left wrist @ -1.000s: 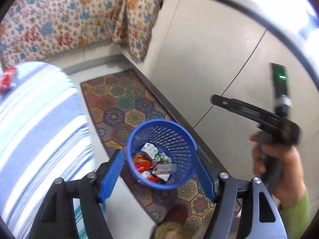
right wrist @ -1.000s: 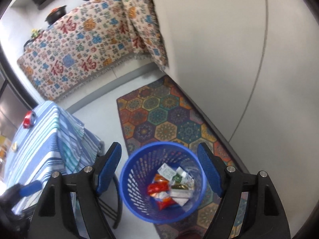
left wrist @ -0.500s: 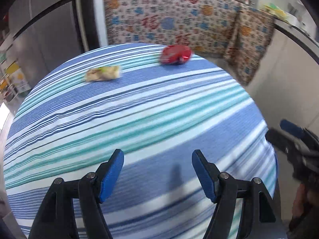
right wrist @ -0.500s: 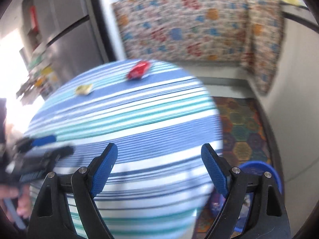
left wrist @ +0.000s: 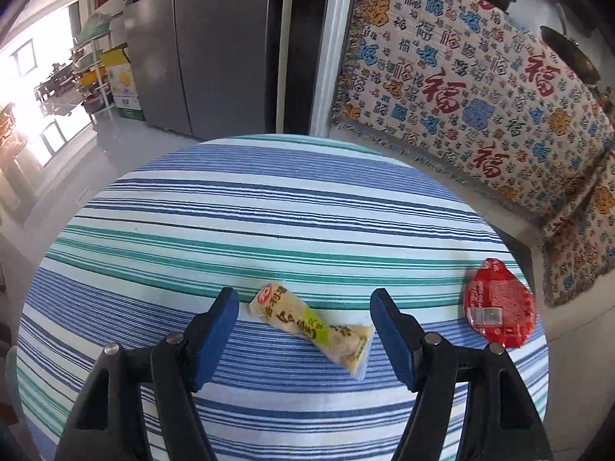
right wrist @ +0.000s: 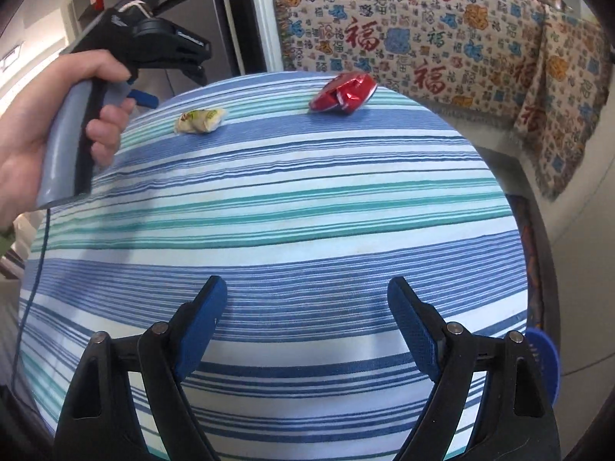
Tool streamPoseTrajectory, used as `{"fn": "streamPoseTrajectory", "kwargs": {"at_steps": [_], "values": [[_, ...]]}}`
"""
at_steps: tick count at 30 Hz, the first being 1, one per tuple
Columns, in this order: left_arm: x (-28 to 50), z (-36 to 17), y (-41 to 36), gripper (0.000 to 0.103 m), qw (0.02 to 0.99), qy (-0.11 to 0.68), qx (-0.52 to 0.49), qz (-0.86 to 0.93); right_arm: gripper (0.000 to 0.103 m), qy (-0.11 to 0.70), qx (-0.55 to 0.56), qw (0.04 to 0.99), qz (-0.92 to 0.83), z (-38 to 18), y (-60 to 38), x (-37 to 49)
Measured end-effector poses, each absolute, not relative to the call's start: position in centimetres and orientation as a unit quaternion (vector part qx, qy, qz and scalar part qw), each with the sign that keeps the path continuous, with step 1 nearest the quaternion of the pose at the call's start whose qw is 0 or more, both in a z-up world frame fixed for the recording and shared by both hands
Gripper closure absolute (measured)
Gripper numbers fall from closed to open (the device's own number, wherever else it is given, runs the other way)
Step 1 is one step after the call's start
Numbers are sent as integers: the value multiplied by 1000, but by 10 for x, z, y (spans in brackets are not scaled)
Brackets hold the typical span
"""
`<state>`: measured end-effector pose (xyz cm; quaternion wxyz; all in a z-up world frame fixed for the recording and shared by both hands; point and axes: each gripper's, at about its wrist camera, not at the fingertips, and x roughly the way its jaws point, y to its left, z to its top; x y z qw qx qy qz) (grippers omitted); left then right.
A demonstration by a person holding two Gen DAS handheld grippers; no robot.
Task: Collect trash
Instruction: 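Move both tools back over the table toward the remaining trash, then grasp the paper-wrapped roll with the left tool while the right tool grasps the red Coke wrapper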
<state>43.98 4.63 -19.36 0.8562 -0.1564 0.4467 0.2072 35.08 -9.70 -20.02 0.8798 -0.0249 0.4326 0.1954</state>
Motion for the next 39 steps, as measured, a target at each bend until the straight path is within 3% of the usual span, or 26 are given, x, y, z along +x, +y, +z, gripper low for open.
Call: {"fn": "streamPoseTrajectory", "kwargs": {"at_steps": [6,8,9,10,18,21,24,25,26,33,39], "values": [[452,-230,44,31,834,484,-116,239,16,425,-19,885,190,-195,-106,347],[439,-230,48,53,847,473,-113,213,16,423,-15,887,186,-194,-110,346],[432,-231,49,78,853,474,-104,191,16,423,-14,887,184,-193,-112,346],[428,-232,49,81,857,477,-94,171,16,422,-12,888,183,-192,-113,346],[339,-229,66,84,875,484,-15,17,16,425,-17,886,184,-194,-106,342],[315,-229,70,82,877,480,-11,-18,16,435,-27,882,181,-202,-100,344],[308,-231,69,58,880,473,-17,-41,16,446,-35,877,175,-212,-96,346],[310,-232,67,43,881,471,-12,-41,16,450,-37,875,174,-215,-95,348],[313,-234,65,39,882,469,-5,-39,15,446,-41,878,171,-215,-94,347],[320,-240,61,27,891,453,18,-28,7,454,-26,875,165,-216,-100,359],[319,-242,63,24,898,440,13,-21,9,463,50,870,159,-205,-103,425]]}}
